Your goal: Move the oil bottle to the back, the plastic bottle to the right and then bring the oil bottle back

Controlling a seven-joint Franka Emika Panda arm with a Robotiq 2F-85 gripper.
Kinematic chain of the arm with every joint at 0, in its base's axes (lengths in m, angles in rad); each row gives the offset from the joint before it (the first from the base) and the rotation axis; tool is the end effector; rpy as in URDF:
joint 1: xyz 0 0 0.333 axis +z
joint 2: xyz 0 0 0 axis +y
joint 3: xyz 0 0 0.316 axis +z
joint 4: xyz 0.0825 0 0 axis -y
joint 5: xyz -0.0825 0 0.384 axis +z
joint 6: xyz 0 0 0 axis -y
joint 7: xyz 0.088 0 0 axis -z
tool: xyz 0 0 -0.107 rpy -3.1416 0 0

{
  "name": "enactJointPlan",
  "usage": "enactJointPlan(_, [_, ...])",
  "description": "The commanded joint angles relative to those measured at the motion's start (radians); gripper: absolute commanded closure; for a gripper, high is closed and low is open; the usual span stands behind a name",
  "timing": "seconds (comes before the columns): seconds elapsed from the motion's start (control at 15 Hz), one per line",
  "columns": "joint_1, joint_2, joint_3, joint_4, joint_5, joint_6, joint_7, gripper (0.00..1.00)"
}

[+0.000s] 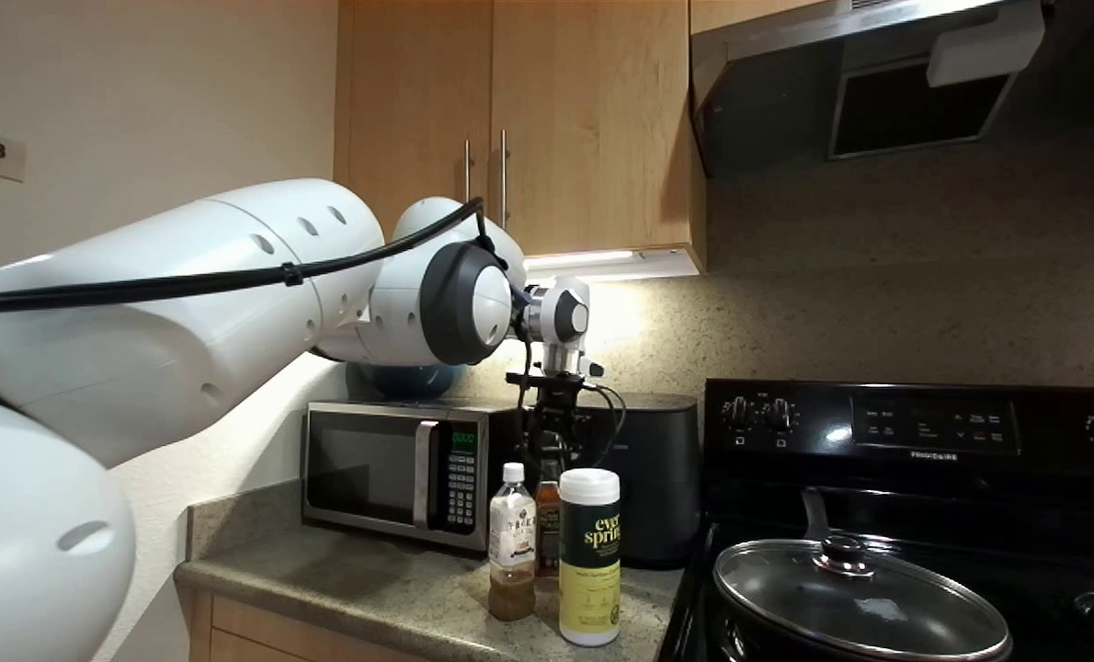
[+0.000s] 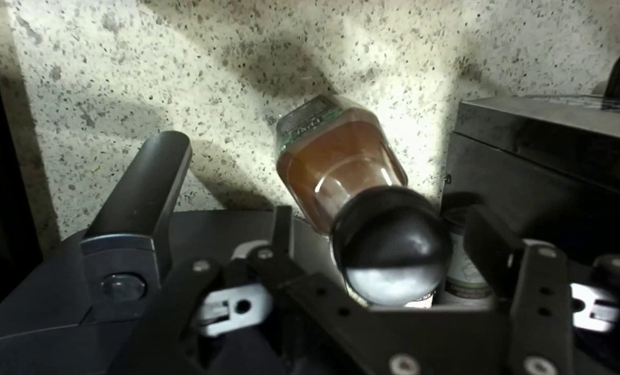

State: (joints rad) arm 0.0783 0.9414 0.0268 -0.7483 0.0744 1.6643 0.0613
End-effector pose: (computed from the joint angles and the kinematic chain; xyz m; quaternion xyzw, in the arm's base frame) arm 0.7763 0.0796 0.3800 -0.9987 -0.0126 0.0163 0.0467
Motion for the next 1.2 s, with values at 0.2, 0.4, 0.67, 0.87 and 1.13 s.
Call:
enactJointPlan(0.2, [-0.001,0.028,0.001,0.062,0.003,-0.015,0.006,0.66])
enactJointPlan(0.4, [0.003,0.029,-0.004,0.068,0.000,-0.021,0.020,0.81])
enactJointPlan(0.67, [0.011,0.005,-0.021,0.038,-0.004,-0.029,0.107,0.31])
enactJointPlan(0.87, [0.011,0.001,-0.024,0.031,0.000,-0.038,0.150,0.19])
enactJointPlan(1.13, [0.009,-0.001,-0.020,0.032,0.007,-0.071,0.180,0.00])
